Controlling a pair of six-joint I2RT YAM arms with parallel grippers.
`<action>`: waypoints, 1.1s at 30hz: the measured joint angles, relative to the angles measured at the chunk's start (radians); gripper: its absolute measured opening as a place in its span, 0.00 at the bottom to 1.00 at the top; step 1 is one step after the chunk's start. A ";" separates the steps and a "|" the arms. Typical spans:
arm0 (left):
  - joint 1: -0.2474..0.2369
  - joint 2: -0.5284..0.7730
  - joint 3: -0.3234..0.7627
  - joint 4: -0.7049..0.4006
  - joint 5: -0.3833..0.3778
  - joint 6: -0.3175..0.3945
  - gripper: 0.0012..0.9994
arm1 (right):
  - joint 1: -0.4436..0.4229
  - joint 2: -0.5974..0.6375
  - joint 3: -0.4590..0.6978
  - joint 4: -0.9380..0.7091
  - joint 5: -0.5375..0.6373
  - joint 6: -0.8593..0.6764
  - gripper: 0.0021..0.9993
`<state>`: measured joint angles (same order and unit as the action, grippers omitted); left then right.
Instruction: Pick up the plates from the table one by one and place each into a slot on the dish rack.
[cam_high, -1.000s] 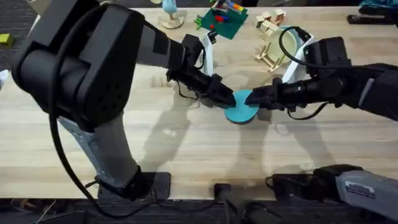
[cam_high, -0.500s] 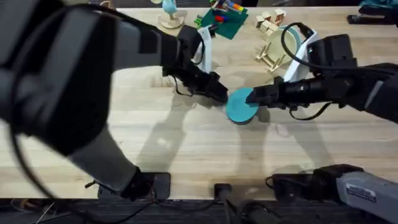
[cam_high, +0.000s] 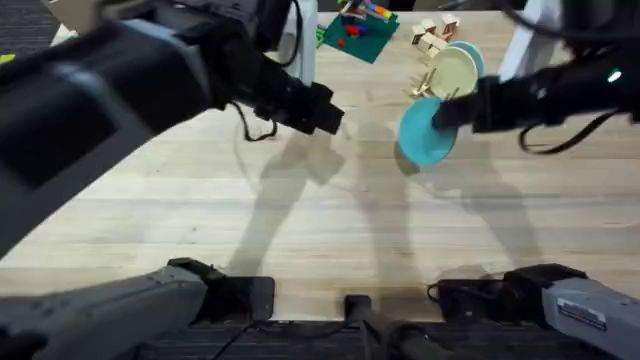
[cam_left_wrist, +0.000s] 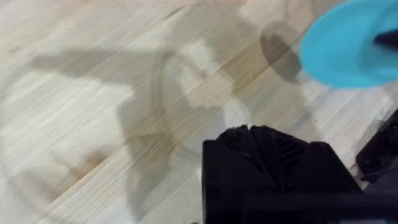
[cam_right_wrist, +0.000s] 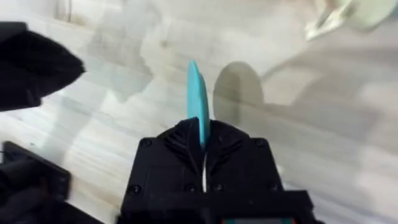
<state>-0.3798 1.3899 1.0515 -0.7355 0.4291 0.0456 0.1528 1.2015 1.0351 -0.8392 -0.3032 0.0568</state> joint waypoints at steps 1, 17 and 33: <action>0.000 -0.023 0.000 -0.009 -0.016 0.000 0.04 | 0.000 0.000 0.034 -0.019 0.016 -0.029 0.03; 0.000 -0.303 0.000 -0.042 -0.243 0.037 0.73 | -0.001 0.000 0.321 -0.065 0.178 -0.344 0.03; 0.000 -0.304 -0.001 -0.039 -0.290 0.037 0.99 | -0.013 0.002 0.330 -0.063 0.257 -0.437 0.03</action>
<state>-0.3798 1.0855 1.0508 -0.7742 0.1394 0.0822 0.1400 1.2035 1.3656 -0.9020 -0.0459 -0.3802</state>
